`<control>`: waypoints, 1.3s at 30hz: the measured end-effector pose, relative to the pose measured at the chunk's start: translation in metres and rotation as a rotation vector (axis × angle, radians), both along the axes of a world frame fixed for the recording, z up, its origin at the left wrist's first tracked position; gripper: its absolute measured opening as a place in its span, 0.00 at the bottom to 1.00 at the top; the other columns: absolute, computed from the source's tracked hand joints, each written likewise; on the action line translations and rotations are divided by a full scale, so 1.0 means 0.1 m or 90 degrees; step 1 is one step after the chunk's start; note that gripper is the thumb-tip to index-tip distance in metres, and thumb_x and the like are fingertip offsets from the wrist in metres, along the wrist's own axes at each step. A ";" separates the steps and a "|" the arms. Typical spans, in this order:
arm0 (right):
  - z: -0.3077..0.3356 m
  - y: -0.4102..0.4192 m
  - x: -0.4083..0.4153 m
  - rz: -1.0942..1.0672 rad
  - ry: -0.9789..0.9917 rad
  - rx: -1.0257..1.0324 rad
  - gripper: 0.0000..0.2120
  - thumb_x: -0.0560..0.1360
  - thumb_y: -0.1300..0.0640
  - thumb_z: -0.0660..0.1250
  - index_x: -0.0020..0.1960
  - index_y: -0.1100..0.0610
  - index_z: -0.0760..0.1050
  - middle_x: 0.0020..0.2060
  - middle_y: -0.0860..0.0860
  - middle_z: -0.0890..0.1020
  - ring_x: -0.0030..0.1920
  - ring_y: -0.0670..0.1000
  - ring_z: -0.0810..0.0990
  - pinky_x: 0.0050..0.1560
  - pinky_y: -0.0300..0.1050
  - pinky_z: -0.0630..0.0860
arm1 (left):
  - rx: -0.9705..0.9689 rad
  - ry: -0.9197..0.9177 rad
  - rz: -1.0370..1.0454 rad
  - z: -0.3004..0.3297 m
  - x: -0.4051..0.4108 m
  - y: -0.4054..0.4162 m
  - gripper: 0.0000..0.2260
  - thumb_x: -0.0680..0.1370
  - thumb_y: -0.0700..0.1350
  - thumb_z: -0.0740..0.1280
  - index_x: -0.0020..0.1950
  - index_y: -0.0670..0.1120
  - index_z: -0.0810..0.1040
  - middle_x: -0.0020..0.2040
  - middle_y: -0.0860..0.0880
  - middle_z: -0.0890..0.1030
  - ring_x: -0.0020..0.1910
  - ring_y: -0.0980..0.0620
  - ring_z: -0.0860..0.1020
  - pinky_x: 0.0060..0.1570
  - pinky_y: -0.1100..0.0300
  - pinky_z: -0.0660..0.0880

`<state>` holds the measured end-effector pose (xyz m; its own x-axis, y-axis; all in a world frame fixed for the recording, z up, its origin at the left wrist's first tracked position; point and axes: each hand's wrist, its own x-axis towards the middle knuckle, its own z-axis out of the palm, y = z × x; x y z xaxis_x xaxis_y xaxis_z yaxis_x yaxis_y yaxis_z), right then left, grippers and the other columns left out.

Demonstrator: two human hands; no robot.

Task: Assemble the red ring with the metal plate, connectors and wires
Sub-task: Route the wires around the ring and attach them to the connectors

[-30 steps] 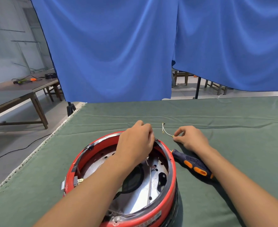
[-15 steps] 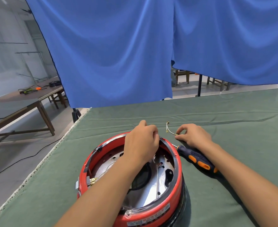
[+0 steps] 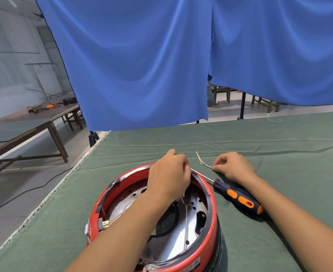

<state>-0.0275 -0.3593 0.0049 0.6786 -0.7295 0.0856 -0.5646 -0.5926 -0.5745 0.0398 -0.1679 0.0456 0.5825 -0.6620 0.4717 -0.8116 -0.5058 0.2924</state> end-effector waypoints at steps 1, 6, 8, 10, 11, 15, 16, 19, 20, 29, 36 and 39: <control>-0.01 -0.01 -0.01 0.005 -0.005 0.013 0.10 0.70 0.51 0.72 0.32 0.47 0.76 0.36 0.46 0.80 0.43 0.52 0.79 0.42 0.44 0.71 | 0.000 0.000 -0.001 0.00 0.00 0.01 0.10 0.78 0.47 0.58 0.49 0.49 0.78 0.42 0.52 0.71 0.43 0.48 0.76 0.35 0.58 0.63; 0.16 0.10 -0.06 0.038 -0.194 0.174 0.09 0.70 0.60 0.70 0.31 0.54 0.78 0.25 0.48 0.78 0.22 0.48 0.74 0.27 0.39 0.69 | -0.023 0.002 -0.006 0.05 -0.02 0.04 0.12 0.79 0.49 0.60 0.62 0.53 0.73 0.49 0.52 0.72 0.47 0.48 0.76 0.37 0.57 0.65; 0.33 0.22 -0.15 0.093 -0.241 0.224 0.07 0.71 0.60 0.70 0.33 0.56 0.78 0.23 0.47 0.77 0.21 0.47 0.74 0.22 0.36 0.65 | -0.030 -0.050 -0.013 0.09 -0.06 0.06 0.18 0.78 0.49 0.62 0.68 0.54 0.69 0.49 0.52 0.69 0.49 0.49 0.75 0.36 0.58 0.65; 0.48 0.38 -0.25 0.169 -0.273 0.299 0.07 0.71 0.60 0.69 0.34 0.57 0.78 0.22 0.47 0.76 0.21 0.47 0.74 0.21 0.35 0.65 | -0.033 -0.146 -0.057 0.16 -0.12 0.08 0.21 0.75 0.45 0.69 0.67 0.52 0.73 0.52 0.50 0.72 0.50 0.47 0.74 0.35 0.57 0.69; 0.53 0.45 -0.29 0.204 -0.285 0.338 0.07 0.72 0.61 0.68 0.35 0.57 0.78 0.22 0.47 0.76 0.21 0.47 0.73 0.21 0.35 0.65 | -0.044 -0.202 -0.081 0.17 -0.13 0.08 0.21 0.72 0.43 0.72 0.64 0.50 0.77 0.53 0.47 0.75 0.50 0.44 0.75 0.38 0.56 0.73; 0.62 0.64 -0.36 0.259 -0.322 0.414 0.09 0.73 0.64 0.64 0.34 0.60 0.74 0.22 0.48 0.72 0.19 0.46 0.67 0.23 0.36 0.62 | -0.119 -0.325 -0.123 0.20 -0.17 0.07 0.11 0.68 0.42 0.76 0.48 0.50 0.84 0.50 0.45 0.81 0.47 0.41 0.78 0.42 0.52 0.76; 0.62 0.65 -0.36 0.258 -0.332 0.434 0.10 0.74 0.64 0.65 0.33 0.59 0.74 0.22 0.48 0.72 0.19 0.46 0.66 0.23 0.37 0.61 | -0.136 -0.325 -0.130 0.21 -0.16 0.07 0.08 0.68 0.42 0.77 0.46 0.50 0.85 0.47 0.47 0.81 0.45 0.42 0.78 0.41 0.52 0.75; 0.63 0.66 -0.34 0.255 -0.347 0.509 0.08 0.74 0.61 0.67 0.35 0.57 0.77 0.24 0.48 0.72 0.21 0.46 0.65 0.22 0.36 0.62 | -0.164 -0.326 -0.142 0.22 -0.10 0.10 0.06 0.68 0.39 0.77 0.40 0.48 0.85 0.35 0.51 0.81 0.38 0.45 0.77 0.36 0.55 0.73; 0.63 0.67 -0.34 0.254 -0.350 0.526 0.07 0.74 0.59 0.67 0.37 0.57 0.78 0.25 0.49 0.72 0.22 0.46 0.65 0.22 0.36 0.62 | -0.160 -0.324 -0.140 0.22 -0.09 0.11 0.06 0.68 0.38 0.77 0.39 0.48 0.84 0.32 0.51 0.79 0.35 0.45 0.76 0.35 0.55 0.73; 0.65 0.65 -0.38 0.277 -0.400 0.391 0.07 0.73 0.69 0.64 0.44 0.60 0.79 0.29 0.52 0.80 0.22 0.49 0.74 0.22 0.37 0.68 | -0.157 0.159 -0.208 0.11 -0.05 0.07 0.09 0.78 0.45 0.65 0.42 0.45 0.82 0.26 0.46 0.77 0.27 0.48 0.73 0.34 0.51 0.75; 0.62 0.66 -0.37 0.256 -0.398 0.373 0.08 0.73 0.70 0.65 0.46 0.60 0.80 0.28 0.51 0.81 0.22 0.49 0.76 0.22 0.37 0.69 | -0.227 0.407 -0.234 0.10 -0.01 0.07 0.10 0.77 0.43 0.66 0.38 0.49 0.84 0.21 0.50 0.74 0.18 0.58 0.67 0.22 0.69 0.63; 0.62 0.62 -0.39 0.245 -0.395 0.375 0.09 0.74 0.69 0.63 0.44 0.59 0.80 0.29 0.51 0.81 0.23 0.50 0.77 0.23 0.37 0.70 | -0.245 0.429 -0.228 0.10 0.00 0.07 0.11 0.77 0.42 0.67 0.37 0.53 0.83 0.20 0.50 0.75 0.18 0.59 0.68 0.22 0.71 0.63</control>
<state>-0.0667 -0.2971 0.0667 0.8394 -0.5047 0.2016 0.1178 -0.1932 -0.9741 0.0395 -0.1609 0.0558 0.6059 -0.7244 0.3289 -0.4946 -0.0191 0.8689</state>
